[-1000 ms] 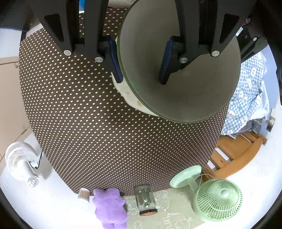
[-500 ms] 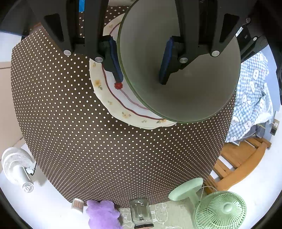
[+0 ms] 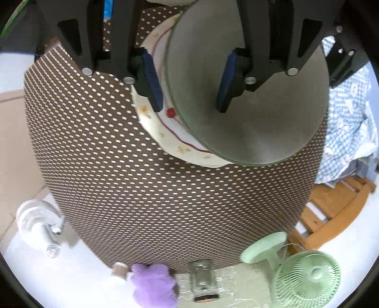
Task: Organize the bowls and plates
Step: 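Lower the grey bowl onto the floral plate stack with the right gripper, then open the right gripper and lift it away from the bowls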
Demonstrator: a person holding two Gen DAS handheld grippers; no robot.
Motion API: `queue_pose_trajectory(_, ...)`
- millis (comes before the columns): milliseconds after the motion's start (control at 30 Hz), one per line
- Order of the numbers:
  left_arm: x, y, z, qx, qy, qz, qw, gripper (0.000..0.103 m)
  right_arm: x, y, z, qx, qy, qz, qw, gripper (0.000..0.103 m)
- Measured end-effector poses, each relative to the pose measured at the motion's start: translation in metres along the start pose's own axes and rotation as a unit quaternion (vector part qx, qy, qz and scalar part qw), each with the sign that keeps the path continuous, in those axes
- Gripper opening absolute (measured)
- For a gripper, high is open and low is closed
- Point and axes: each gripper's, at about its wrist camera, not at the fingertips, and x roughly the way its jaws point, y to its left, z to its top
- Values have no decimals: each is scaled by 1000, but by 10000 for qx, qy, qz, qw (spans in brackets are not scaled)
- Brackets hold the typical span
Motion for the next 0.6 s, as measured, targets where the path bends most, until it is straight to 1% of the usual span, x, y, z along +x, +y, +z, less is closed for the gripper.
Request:
queue_pose_trajectory(33,-4,-1,0,39,-46,13,10000,66,-3,-2,-1,52,-27,-2,10000,60)
queue_pose_trajectory(67,-9,-1,0,82,-107,62,9999,70,-7,-4,-2,123,-71,-9,9999,61)
queue_pose_trajectory(133,-20,-3,0,167,-284,182,9993,74,-17,-5,-4,155,-209,-52,9996,68)
queue_pose_trajectory(233,-36,-8,-3,230,-548,270,9979,77,-36,-9,-6,98,-499,-82,9987,76)
queue_pose_trajectory(367,-57,-19,-14,223,-929,390,9947,80,-61,-18,-13,28,-857,-43,9963,78)
queue_pose_trajectory(467,-68,-30,-23,197,-1312,636,9891,82,-78,-28,-20,-114,-1153,18,9933,78)
queue_pose_trajectory(533,-77,-36,-33,99,-1615,875,9829,82,-85,-34,-25,-178,-1272,61,9917,78)
queue_pose_trajectory(600,-83,-37,-42,-37,-1804,924,9792,82,-95,-42,-33,-211,-1460,132,9890,78)
